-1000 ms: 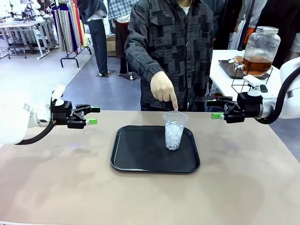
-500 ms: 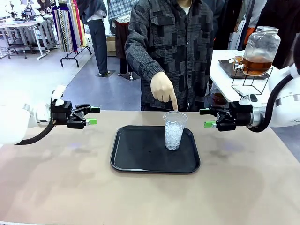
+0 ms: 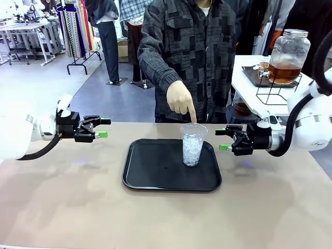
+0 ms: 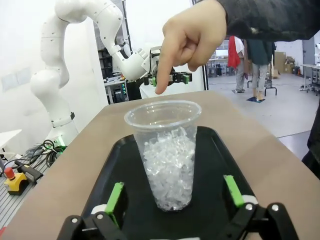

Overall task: Pour the drink into the iced cup.
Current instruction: Pick up the iced cup indicated by the human and present it to them, then open the gripper to release the iced cup you were holding.

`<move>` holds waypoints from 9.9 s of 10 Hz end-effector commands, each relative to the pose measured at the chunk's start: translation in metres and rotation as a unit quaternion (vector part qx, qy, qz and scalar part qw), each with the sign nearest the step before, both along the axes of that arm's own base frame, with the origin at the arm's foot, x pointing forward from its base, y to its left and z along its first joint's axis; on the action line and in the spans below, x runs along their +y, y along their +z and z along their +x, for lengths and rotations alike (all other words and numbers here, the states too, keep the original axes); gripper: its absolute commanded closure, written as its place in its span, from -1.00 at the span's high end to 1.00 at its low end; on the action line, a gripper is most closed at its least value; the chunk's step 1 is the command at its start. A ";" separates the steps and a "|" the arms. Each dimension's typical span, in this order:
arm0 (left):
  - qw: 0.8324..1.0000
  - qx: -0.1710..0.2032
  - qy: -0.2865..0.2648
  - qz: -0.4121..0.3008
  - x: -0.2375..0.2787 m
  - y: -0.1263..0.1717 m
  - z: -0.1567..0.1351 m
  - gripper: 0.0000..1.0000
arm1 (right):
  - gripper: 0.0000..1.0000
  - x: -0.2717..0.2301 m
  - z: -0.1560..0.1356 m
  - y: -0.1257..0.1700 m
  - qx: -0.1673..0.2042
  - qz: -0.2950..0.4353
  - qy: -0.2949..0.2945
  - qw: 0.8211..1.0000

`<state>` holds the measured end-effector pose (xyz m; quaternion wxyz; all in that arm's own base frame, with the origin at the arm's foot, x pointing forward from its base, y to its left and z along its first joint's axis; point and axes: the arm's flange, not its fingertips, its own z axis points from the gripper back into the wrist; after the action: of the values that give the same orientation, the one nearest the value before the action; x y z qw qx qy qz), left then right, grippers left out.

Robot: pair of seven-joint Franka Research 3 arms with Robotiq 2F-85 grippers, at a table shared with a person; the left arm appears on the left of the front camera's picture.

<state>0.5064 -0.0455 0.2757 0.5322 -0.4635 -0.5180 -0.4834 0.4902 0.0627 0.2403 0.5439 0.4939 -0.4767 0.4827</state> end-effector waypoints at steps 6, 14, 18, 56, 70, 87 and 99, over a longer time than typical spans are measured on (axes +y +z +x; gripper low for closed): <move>1.000 -0.001 0.001 -0.002 0.000 0.002 0.000 1.00 | 1.00 0.042 0.015 -0.014 0.003 -0.012 0.002 1.000; 1.000 -0.001 0.001 -0.002 0.000 0.002 0.000 1.00 | 1.00 0.068 0.008 -0.013 0.025 -0.018 0.036 0.999; 1.000 -0.001 0.001 -0.002 0.000 0.002 0.000 1.00 | 1.00 0.084 0.007 -0.009 0.032 -0.024 0.047 0.998; 1.000 -0.001 0.001 -0.002 0.000 0.002 0.000 1.00 | 0.23 0.120 0.033 0.166 0.044 -0.010 0.097 0.994; 1.000 -0.001 0.001 -0.002 0.000 0.002 0.000 1.00 | 0.23 0.120 0.033 0.166 0.044 -0.010 0.097 0.994; 1.000 -0.001 0.001 -0.002 0.000 0.002 0.000 1.00 | 1.00 -0.037 0.028 0.131 -0.034 -0.004 0.016 0.999; 1.000 -0.001 0.001 -0.002 0.000 0.002 0.000 1.00 | 1.00 -0.070 0.029 0.073 -0.002 0.005 -0.006 1.000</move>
<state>0.5066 -0.0457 0.2756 0.5321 -0.4635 -0.5179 -0.4835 0.5217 -0.0056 0.3114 0.5466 0.4844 -0.4822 0.4838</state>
